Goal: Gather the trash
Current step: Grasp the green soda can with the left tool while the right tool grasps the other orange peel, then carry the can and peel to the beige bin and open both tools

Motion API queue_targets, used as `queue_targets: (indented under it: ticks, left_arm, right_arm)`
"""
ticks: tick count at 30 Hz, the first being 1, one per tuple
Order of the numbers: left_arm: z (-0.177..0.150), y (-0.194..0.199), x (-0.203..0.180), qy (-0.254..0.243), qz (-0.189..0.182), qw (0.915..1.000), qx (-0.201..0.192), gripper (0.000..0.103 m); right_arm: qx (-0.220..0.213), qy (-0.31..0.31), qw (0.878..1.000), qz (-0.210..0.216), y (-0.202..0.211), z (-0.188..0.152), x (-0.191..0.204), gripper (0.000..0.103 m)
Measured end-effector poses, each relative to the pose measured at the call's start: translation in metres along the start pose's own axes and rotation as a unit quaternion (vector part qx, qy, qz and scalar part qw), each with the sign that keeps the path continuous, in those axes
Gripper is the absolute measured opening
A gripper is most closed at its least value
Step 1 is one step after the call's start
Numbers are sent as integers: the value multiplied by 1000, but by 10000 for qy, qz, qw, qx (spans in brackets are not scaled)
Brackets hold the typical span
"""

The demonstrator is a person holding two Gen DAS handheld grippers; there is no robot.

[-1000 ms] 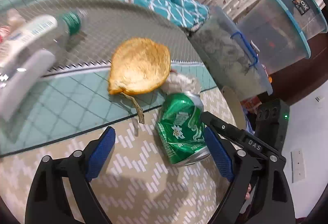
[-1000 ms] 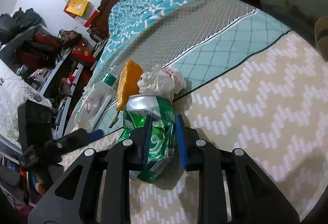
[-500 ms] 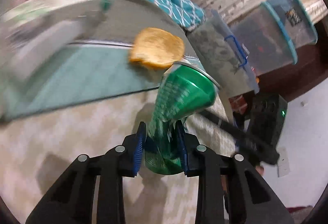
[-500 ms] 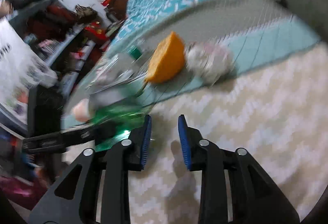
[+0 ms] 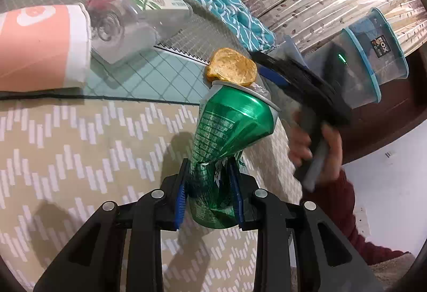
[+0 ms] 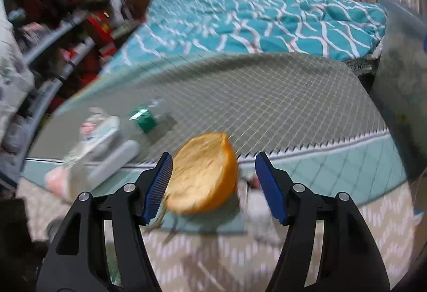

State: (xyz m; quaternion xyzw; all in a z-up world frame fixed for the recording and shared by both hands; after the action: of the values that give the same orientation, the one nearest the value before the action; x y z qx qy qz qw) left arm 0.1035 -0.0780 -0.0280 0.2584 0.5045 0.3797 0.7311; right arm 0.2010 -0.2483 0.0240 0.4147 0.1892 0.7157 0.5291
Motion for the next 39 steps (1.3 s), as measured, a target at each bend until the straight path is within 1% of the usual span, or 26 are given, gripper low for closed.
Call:
queue_targets:
  ticks: [1,2,3,4,5,8,10,12,14,17,19,20,23,24,28,31,32,34,35,39]
  left_arm:
    - [-1,-1,-1,-4,-4,10000,8,26]
    - [-2,-1,-2,-12,-7,10000,17,26]
    - [-2,-2,-3,-19,-3,10000,20,26]
    - [-3,-1,-3,-35,4,10000,21,26]
    - [-3,-1,-3,-50,10,10000,21,26]
    - [-5,0,-3,-44,-5,10000,27,25]
    - [-5,1,-2,-25,-20,10000,39,24]
    - [-4,1,-3,-52,-26,10000,40,23]
    - [-6,1,-6,-96,-27,9999,54,23]
    - [-11,-1,-13,-162,-60,9998,133,22]
    - [-14,-4,-21,-261,-78,9994,189,22]
    - [-16,-6,-26,-319,-83,9992,224,22]
    - [-20,-13,-43,-490,-128,9981,348,21]
    - [-21,-15,-50,-545,-146,9976,389,21]
    - [-19,-33,-83,-856,-253,9942,593,21]
    - [-12,-60,-121,-1295,-234,9887,715,21]
    - [-12,-69,-134,-1400,-249,9868,780,21]
    - [-11,-91,-160,-1564,-318,9827,942,21]
    - [-11,-99,-171,-1629,-337,9810,998,21]
    - [-6,-146,-240,-2083,-398,9694,1235,21]
  right_arm:
    - [129,-60,9999,5,-8,3,-3,65]
    - [380,-181,9990,160,-19,2,-6,50]
    - [495,-222,9984,175,-24,2,-6,33]
    - [511,-140,9984,194,-22,-1,-1,20]
    - [452,16,9985,304,-15,-4,8,18]
    - [118,539,9978,366,20,-25,36,17]
    - [-107,699,9963,478,50,-48,47,16]
    - [-286,716,9961,422,77,-73,47,16]
    - [-426,488,9974,311,102,-102,34,16]
    - [-486,-143,9978,434,123,-139,11,16]
    - [-573,-520,9961,414,136,-162,-5,16]
    - [-650,-802,9938,422,145,-178,-15,16]
    - [-838,-1325,9860,559,158,-198,-38,16]
    - [-930,-1466,9831,583,164,-202,-46,16]
    - [-1397,-1733,9744,330,191,-204,-81,16]
    - [-1752,-1953,9647,217,211,-202,-113,16]
    - [-1909,-2092,9590,116,221,-201,-133,16]
    - [-2092,-2270,9512,-34,233,-197,-158,16]
    - [-2247,-2424,9437,-145,243,-195,-180,16]
    - [-2615,-2781,9229,-509,267,-188,-238,16]
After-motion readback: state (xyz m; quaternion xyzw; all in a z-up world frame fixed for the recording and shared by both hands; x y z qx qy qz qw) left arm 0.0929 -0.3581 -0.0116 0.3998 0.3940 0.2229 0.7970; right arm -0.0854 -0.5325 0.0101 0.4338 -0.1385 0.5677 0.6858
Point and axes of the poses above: each gripper's, at about its wrist camera, not at the fingertips, and y roughly against the way its jaws point, x to its left, z to its top, the point moved 5 cm from there along -y, roughly the way its jaws point, and after that the axes turned 15 degrees about z, right-handed, at the moved point
